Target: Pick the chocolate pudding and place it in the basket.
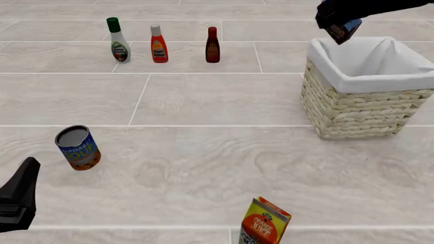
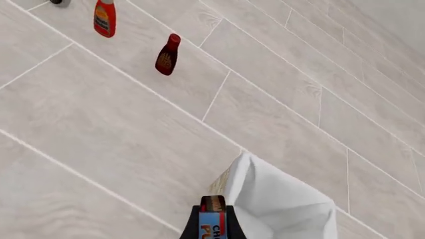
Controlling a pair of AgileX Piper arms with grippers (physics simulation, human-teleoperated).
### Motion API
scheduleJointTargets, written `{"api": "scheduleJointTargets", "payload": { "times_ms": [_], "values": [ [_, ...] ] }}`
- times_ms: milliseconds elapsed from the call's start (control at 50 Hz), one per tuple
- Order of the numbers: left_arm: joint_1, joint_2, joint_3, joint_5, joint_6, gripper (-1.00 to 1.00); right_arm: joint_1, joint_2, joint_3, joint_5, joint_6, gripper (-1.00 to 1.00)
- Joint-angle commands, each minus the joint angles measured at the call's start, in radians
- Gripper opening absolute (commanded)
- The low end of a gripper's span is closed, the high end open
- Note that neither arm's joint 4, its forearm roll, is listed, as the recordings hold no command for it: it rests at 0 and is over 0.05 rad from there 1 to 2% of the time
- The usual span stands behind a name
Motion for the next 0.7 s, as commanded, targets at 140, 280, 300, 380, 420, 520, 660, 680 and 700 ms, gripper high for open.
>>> {"api": "scheduleJointTargets", "payload": {
  "times_ms": [140, 280, 300, 380, 420, 520, 660, 680, 700],
  "values": [
    [-0.007, -0.006, 0.001, 0.004, 0.001, 1.0, -0.108, 0.013, -0.038, -0.005, 0.014, -1.0],
    [-0.007, -0.006, 0.001, 0.004, 0.001, 1.0, -0.147, 0.015, -0.038, -0.003, 0.015, -1.0],
    [-0.007, -0.006, 0.001, 0.004, 0.001, 1.0, -0.153, 0.015, -0.035, -0.003, 0.015, -1.0],
    [-0.007, -0.006, 0.001, 0.003, 0.001, 1.0, -0.177, 0.012, -0.03, -0.007, 0.015, -1.0],
    [-0.007, -0.005, 0.001, 0.004, 0.001, 1.0, -0.19, 0.01, -0.028, -0.008, 0.015, -1.0],
    [-0.007, -0.006, 0.001, 0.003, 0.001, 1.0, -0.216, 0.003, -0.016, -0.012, 0.017, -1.0],
    [-0.007, -0.006, 0.001, 0.004, 0.001, 1.0, -0.242, 0.0, -0.001, -0.019, 0.023, -1.0],
    [-0.007, -0.006, 0.001, 0.004, 0.001, 1.0, -0.244, -0.001, 0.002, -0.019, 0.025, -1.0],
    [-0.007, -0.006, 0.001, 0.004, 0.001, 1.0, -0.248, -0.001, 0.001, -0.02, 0.025, -1.0]
  ]
}}
